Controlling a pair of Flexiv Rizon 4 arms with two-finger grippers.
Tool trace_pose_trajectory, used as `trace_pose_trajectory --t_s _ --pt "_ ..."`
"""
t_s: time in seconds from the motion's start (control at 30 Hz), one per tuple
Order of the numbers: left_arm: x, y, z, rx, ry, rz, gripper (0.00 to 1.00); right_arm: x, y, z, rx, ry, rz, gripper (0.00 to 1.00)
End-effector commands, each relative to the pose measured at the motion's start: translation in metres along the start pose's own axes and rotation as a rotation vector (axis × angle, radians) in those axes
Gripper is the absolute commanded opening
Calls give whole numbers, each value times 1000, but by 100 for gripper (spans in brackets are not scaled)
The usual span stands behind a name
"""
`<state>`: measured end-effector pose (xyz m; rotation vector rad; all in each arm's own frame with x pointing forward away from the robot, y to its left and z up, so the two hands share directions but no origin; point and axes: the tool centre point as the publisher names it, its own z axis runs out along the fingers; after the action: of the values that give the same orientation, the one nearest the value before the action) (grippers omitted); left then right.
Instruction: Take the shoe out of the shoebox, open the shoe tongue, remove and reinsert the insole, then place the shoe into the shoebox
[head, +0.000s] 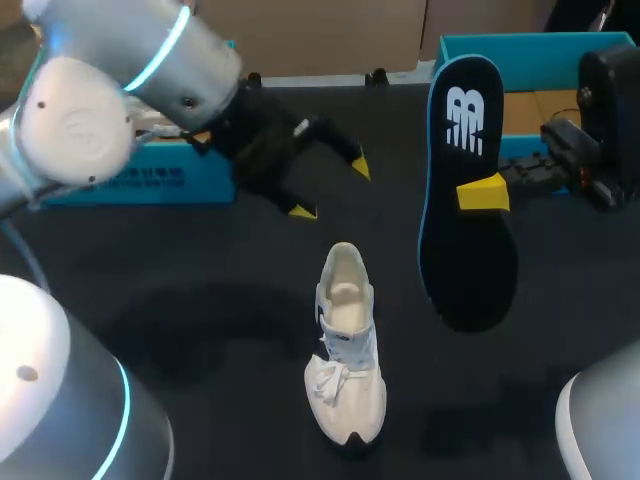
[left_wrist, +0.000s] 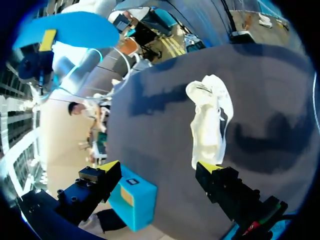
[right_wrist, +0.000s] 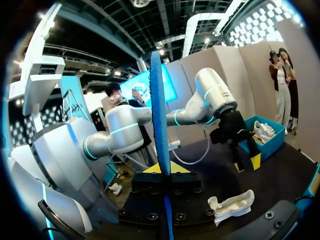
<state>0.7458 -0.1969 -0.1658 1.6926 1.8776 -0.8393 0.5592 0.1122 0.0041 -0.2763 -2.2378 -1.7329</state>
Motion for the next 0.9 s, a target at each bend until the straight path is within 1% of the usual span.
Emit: trace_pose_trajectory --t_s 0.03,0.07,0.53,0.57,0.6,0.63,0.73,0.77,0.83,0.87,0.9 --pt "1 3 -13 44 -377 12 100 -2 0 2 1 2 0 0" --pt "-3 6 -18 82 -405 1 100 -2 0 2 1 2 0 0" --pt "-3 6 -18 82 -405 1 100 -2 0 2 1 2 0 0" --pt "-3 9 -17 63 -421 -22 100 -2 0 2 1 2 0 0" --pt "-4 9 -16 30 -451 18 100 -2 0 2 1 2 0 0" --pt "-4 9 -17 23 -479 17 100 -2 0 2 1 2 0 0" --pt "-7 5 -21 24 -560 61 100 -2 0 2 1 2 0 0" --pt "-8 3 -23 42 -584 81 100 -2 0 2 1 2 0 0" --pt "-10 1 -25 25 -611 107 100 -2 0 2 1 2 0 0" --pt "-12 0 -26 40 -629 117 100 -2 0 2 1 2 0 0" --pt "-13 0 -27 19 -646 122 100 -2 0 2 1 2 0 0"
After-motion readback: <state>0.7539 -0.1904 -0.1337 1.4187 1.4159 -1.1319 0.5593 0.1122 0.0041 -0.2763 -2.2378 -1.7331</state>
